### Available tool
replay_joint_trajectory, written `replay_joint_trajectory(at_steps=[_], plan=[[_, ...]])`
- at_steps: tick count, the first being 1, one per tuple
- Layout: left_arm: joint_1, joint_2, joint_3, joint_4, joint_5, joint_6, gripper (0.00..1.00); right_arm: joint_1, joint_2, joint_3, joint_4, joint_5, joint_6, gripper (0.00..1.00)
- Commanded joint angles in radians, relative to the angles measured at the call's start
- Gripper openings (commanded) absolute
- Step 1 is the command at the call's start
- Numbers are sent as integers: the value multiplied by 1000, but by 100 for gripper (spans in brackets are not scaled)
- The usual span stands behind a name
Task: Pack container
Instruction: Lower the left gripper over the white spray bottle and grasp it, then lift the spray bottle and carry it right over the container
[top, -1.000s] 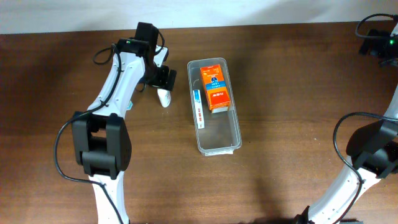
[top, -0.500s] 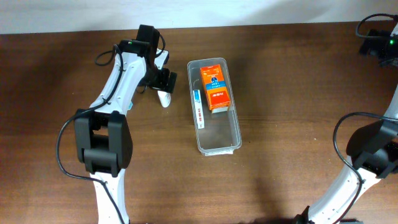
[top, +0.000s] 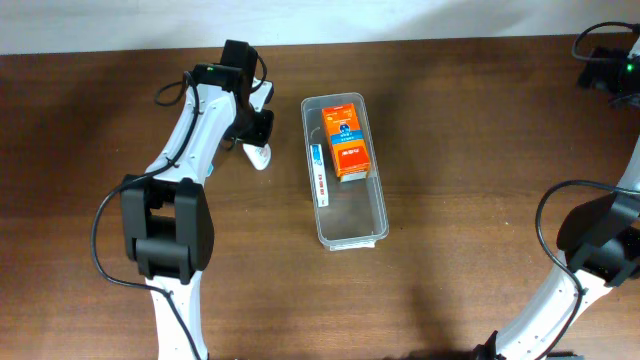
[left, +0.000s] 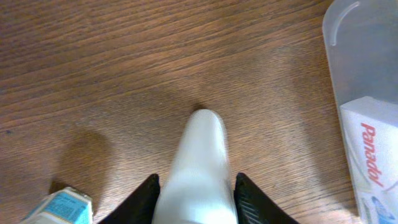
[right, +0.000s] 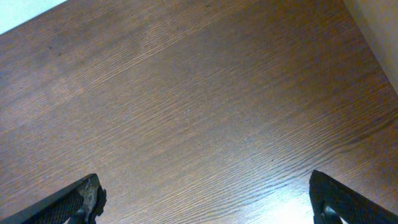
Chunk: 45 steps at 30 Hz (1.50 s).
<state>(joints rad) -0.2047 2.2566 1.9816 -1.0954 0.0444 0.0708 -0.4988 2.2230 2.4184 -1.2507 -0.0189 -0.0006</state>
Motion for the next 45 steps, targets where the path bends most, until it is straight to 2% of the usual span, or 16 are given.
replay_joint_trajectory(at_steps=[1,3,5,7,17,24,33,40,45], plan=[[2,22,11,0,-7,9,32,1,7,19,2,5,6,98],[2,22,20,-2,-6,8,30,1,7,19,2,5,6,98],[1,22,45,-14,-7,8,24,1,7,19,2,5,6,98],[0,21,77,-32,-7,8,23,1,7,19,2,5,6,98],[-16,21,349,-206,5,8,23,1,7,19,2,5,6,98],[-119,21,559,-346,149,9,23,1,7,19,2,5,6,99],[-293,21,574,-442,169,8,23,1,7,19,2,5,6,98],[-371,21,573,-495,167,10,23,1,7,19,2,5,6,98],[-396,22,533,-523,89,14,23,1,7,19,2,5,6,98]])
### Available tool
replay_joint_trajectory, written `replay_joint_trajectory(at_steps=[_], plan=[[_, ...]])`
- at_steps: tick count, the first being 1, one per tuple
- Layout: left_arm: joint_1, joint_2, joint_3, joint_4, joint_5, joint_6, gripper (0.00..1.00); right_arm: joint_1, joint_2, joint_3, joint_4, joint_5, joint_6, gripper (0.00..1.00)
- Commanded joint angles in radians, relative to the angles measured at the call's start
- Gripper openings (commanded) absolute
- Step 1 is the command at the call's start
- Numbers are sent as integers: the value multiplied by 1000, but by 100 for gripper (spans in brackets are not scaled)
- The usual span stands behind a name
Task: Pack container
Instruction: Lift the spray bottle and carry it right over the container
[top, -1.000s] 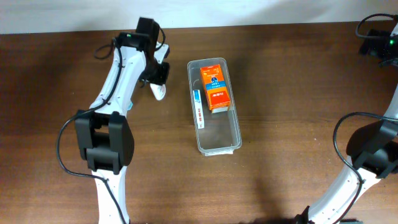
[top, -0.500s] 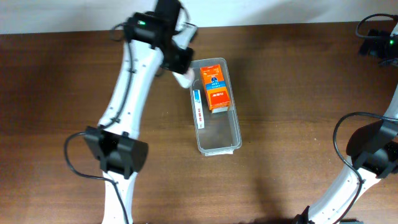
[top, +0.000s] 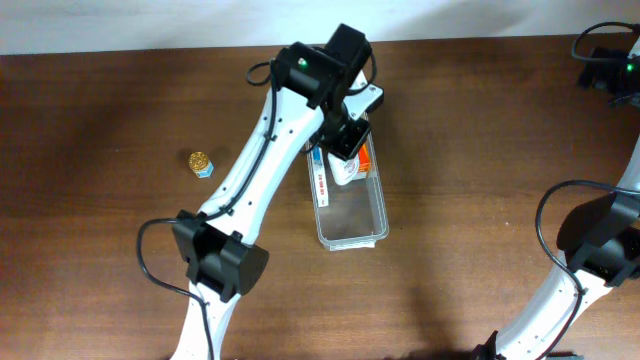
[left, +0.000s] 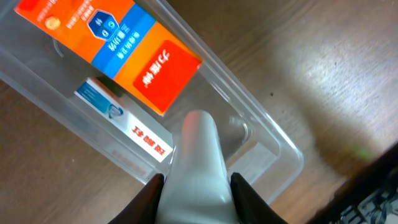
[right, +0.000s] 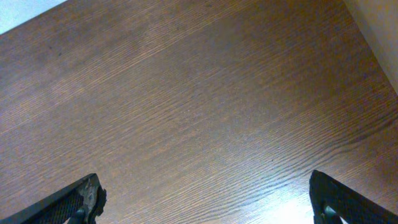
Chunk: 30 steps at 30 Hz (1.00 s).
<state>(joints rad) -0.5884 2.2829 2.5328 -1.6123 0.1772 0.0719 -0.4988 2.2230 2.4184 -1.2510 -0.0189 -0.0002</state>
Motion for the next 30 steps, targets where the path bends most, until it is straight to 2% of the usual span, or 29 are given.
replay_joint_trajectory(at_steps=[1,6,12,21,30], plan=[[-14,-5,-26,-5,-43,14,23,1,7,19,3,5,6,98],[-20,-3,-97,22,-52,80,24,1,7,19,3,5,6,98],[-20,-3,-203,100,-54,80,24,1,7,19,3,5,6,98],[-21,0,-265,225,-54,80,24,1,7,19,3,5,6,98],[-26,33,-279,235,-50,80,24,1,7,19,3,5,6,98]])
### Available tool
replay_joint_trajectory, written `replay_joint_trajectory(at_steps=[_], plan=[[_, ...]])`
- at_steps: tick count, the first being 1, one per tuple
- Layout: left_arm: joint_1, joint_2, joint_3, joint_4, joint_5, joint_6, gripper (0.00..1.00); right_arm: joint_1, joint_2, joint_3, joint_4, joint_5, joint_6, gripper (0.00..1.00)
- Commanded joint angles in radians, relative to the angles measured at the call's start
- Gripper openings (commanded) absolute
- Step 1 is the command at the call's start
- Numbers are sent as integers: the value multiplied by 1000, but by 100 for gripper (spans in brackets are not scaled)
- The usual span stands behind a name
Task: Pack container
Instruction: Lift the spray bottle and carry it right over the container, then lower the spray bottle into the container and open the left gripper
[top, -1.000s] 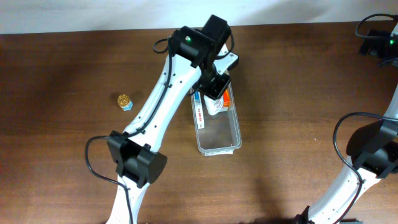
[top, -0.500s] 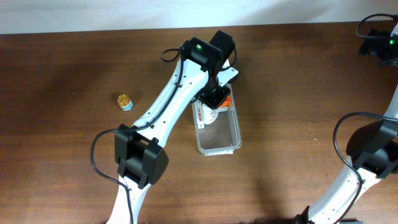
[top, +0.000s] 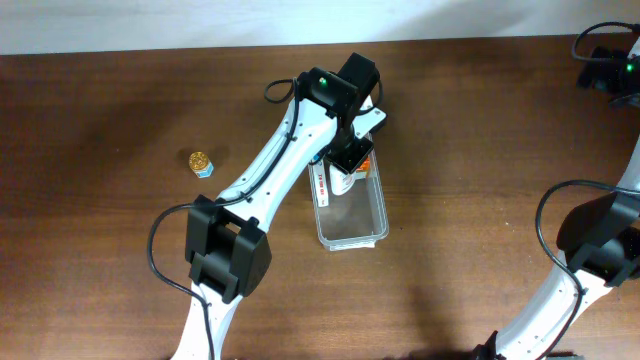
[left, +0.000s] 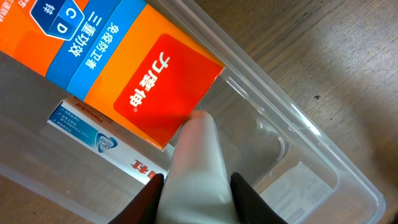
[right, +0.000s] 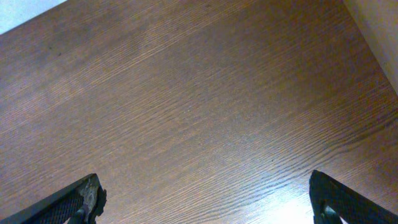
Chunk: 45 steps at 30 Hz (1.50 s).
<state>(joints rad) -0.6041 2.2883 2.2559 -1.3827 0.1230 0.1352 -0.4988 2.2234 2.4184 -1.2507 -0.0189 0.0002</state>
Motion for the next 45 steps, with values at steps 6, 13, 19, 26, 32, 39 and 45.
replay_joint_trajectory(at_steps=[6,13,19,26,32,39,45], plan=[[-35,50,-2,4,4,17,24,1,7,19,2,5,5,98],[-55,53,-2,21,-8,17,25,1,7,19,2,5,5,98],[-55,53,-2,21,-8,17,30,1,7,19,2,5,5,98],[-55,53,-2,21,-8,17,36,1,7,19,2,5,5,98],[-55,53,-2,21,-8,17,44,1,6,19,2,5,5,98],[-55,53,1,36,-8,17,44,1,6,19,2,5,5,98],[-54,53,67,44,-33,17,44,1,7,19,2,5,5,98]])
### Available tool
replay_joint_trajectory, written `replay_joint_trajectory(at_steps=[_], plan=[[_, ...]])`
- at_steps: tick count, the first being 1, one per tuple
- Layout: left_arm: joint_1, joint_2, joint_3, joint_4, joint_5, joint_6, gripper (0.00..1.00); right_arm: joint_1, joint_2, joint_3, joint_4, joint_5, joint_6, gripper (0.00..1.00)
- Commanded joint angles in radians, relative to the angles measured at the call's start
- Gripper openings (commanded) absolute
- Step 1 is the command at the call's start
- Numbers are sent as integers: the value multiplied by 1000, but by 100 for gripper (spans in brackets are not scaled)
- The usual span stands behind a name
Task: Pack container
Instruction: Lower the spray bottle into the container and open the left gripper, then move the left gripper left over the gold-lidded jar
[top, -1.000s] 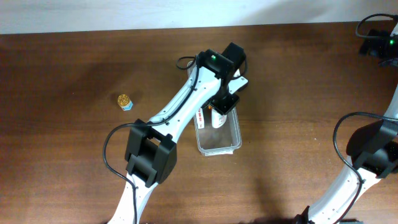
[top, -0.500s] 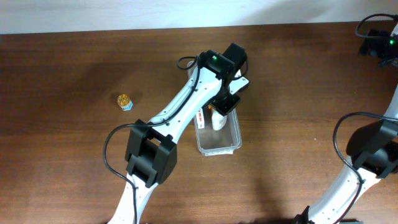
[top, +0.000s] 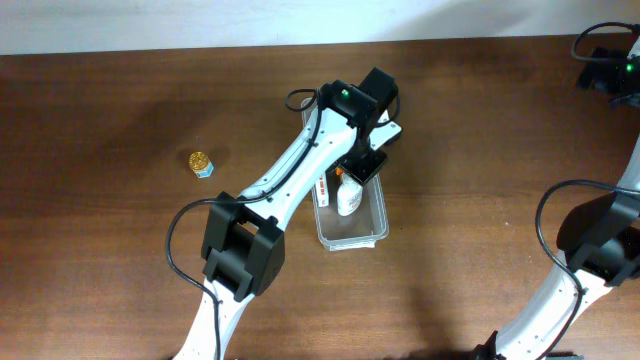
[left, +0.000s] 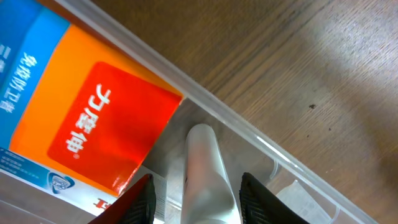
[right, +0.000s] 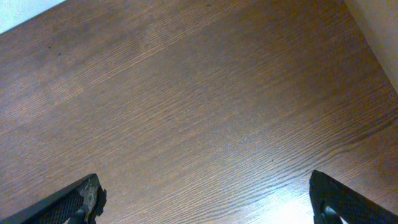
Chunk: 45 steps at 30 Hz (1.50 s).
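A white bottle (left: 205, 168) lies inside the clear plastic container (top: 375, 225), just below an orange and blue box (left: 93, 118) and beside a flat white box (top: 322, 185). My left gripper (left: 196, 186) hovers over the container's middle, open, its fingers standing apart from the bottle on both sides. From overhead the bottle (top: 348, 197) shows below the left wrist (top: 362, 165), which hides most of the orange box. My right gripper (right: 205, 186) is open over bare wood with nothing between its fingers.
A small gold and blue object (top: 201, 162) sits on the brown table at the left. The right arm (top: 600, 250) stands along the table's right edge, with cables at the far right corner (top: 605, 65).
My left gripper has opened and let go of the white bottle, which now lies in the container below the orange box. The wrist has shifted slightly right. The right arm is unchanged.
My left gripper was shut on the white bottle on the table, left of the container. Then it held the bottle over the container, then lower, next to the orange box. Now the bottle rests inside and the fingers are spread.
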<state>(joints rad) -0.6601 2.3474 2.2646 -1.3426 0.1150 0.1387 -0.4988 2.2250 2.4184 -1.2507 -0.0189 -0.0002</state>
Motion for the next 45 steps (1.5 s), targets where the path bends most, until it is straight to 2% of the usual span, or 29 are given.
replay_joint_trajectory(at_steps=[1,4,5,6,8,11,12,13,14,19,23,32,39,45], plan=[[2,-6,85,4,-52,13,45,1,5,19,2,5,6,98],[2,-6,167,4,-163,13,48,1,5,19,2,5,6,98],[2,-6,195,4,-213,13,55,1,5,19,2,5,6,98],[5,-6,263,4,-337,12,71,1,5,19,2,5,6,98],[12,-6,324,4,-432,5,74,1,5,19,2,5,6,98],[37,-6,399,3,-481,-4,80,1,5,19,2,5,6,98],[50,-6,419,3,-487,-20,85,1,5,19,2,5,6,98],[64,-6,440,-3,-490,-37,96,1,5,19,2,5,6,98],[81,-6,460,-14,-500,-58,99,1,5,19,2,5,6,99],[203,-6,530,-182,-616,-276,99,1,5,19,2,5,6,98],[325,-6,542,-345,-611,-414,99,1,5,19,2,5,6,98],[544,-6,517,-345,-246,-386,99,1,5,19,2,5,6,98],[631,-6,366,-345,-207,-350,100,1,5,19,2,5,6,98],[634,-6,192,-337,-138,-343,99,1,5,19,2,5,6,99]])
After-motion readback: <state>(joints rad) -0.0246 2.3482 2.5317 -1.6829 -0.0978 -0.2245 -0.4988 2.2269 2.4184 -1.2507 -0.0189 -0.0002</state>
